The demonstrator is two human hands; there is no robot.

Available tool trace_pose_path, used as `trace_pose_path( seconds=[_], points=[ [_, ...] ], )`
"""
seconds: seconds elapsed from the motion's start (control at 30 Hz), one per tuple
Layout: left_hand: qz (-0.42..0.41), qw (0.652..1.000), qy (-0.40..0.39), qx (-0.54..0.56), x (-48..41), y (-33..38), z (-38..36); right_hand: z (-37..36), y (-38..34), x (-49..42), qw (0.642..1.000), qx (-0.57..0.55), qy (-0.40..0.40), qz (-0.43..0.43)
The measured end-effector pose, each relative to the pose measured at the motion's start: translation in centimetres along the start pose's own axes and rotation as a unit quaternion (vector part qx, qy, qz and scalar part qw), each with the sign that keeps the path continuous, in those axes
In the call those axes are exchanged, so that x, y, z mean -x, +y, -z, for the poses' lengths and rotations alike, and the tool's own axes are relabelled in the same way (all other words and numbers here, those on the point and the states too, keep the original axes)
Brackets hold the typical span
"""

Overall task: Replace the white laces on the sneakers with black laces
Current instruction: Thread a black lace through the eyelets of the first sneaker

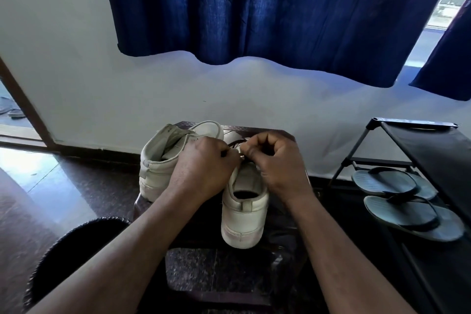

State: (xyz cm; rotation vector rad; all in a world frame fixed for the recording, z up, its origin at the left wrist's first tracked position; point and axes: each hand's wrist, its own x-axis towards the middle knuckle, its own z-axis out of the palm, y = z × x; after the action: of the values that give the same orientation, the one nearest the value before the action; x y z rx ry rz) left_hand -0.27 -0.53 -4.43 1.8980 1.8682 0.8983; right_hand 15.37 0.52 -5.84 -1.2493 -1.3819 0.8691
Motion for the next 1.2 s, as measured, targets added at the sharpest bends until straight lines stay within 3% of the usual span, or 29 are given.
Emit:
trace_pose_path(
  seconds=[0.33, 0.77, 1.1, 1.2],
  points=[
    [0.04, 0.998, -0.015, 0.053, -0.1, -1.2, -0.1, 0.6, -0.7, 0.6, 0.987, 0.159, -0.005, 0.014],
    [0.059, 0.99, -0.029, 0.122, -0.1, -2.2, -0.1, 0.1, -1.2, 1.2, 0.985, 0.167, -0.036, 0.023],
    [-0.08, 0.994, 0.014, 0.076, 0.7, -1.0, -0.1, 0.7, -1.2, 0.8, 0.98, 0.196, -0.019, 0.011],
    [-0.053, 0.995, 0.023, 0.085, 0.5, -1.0, -0.2, 0.8, -0.6, 0.8, 0.978, 0.205, -0.009, 0.017]
  ],
)
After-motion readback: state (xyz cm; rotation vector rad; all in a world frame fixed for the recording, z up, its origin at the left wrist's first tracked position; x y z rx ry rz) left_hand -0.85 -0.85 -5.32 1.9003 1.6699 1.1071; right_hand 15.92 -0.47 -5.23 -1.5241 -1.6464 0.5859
